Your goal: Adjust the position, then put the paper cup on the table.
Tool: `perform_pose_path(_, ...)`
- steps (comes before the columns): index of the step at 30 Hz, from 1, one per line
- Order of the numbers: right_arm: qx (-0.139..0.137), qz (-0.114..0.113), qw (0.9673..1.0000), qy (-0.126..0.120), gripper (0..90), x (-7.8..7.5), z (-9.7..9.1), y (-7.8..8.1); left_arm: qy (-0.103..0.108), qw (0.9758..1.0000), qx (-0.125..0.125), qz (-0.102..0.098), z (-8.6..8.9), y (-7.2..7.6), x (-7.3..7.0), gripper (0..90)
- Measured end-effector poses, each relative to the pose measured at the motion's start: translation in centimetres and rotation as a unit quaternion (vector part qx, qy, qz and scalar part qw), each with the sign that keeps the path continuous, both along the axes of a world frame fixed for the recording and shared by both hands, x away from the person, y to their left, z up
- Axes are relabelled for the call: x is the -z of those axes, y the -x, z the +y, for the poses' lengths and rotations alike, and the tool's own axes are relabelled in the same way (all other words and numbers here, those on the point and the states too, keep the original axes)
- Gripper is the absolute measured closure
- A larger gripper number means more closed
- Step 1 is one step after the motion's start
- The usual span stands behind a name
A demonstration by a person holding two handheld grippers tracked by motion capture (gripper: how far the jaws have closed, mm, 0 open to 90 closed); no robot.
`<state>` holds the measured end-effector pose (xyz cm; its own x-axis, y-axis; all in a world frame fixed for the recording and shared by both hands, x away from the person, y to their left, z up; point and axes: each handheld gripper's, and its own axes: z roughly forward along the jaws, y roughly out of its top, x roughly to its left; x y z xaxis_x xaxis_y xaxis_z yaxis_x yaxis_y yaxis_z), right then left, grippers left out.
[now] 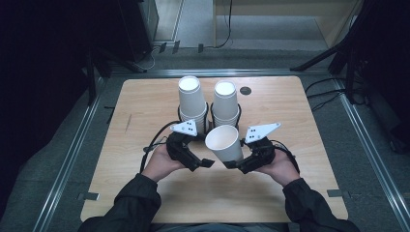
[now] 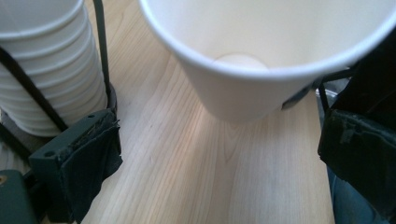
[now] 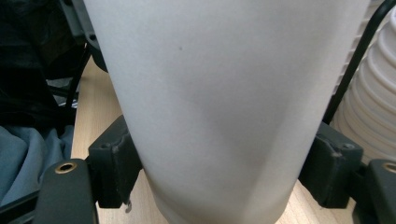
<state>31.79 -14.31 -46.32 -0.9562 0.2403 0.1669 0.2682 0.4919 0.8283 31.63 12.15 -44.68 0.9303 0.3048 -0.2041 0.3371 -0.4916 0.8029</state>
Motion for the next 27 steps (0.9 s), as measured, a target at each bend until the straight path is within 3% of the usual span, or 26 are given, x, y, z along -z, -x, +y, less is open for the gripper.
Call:
perform_pose_path(4, -0.002, 0.000, 1.0000, 0.001, 23.6, 0.0, 0.2, 0.0, 0.016, 0.9999, 0.001, 0.003, -0.3, -0.1, -0.1, 0.0)
perform_pose_path(9, -0.006, 0.001, 1.0000, -0.001, 23.6, 0.1, 0.5, 0.1, 0.040, 0.9991, -0.009, -0.013, -0.8, 0.0, -0.2, 0.0)
perform_pose_path(21, -0.022, 0.013, 0.9996, -0.010, 23.6, 0.5, 1.7, 0.2, 0.097, 0.9951, -0.006, 0.014, -1.6, -0.1, -0.4, 0.0)
perform_pose_path(23, -0.026, 0.011, 0.9996, -0.007, 23.6, 0.6, 1.9, 0.3, 0.114, 0.9935, 0.001, 0.002, -1.5, 0.2, -0.5, 4.8)
perform_pose_path(27, -0.030, 0.011, 0.9995, -0.003, 23.9, 0.5, 2.1, 0.4, 0.111, 0.9937, -0.002, -0.013, -1.5, 0.5, -0.6, 12.6)
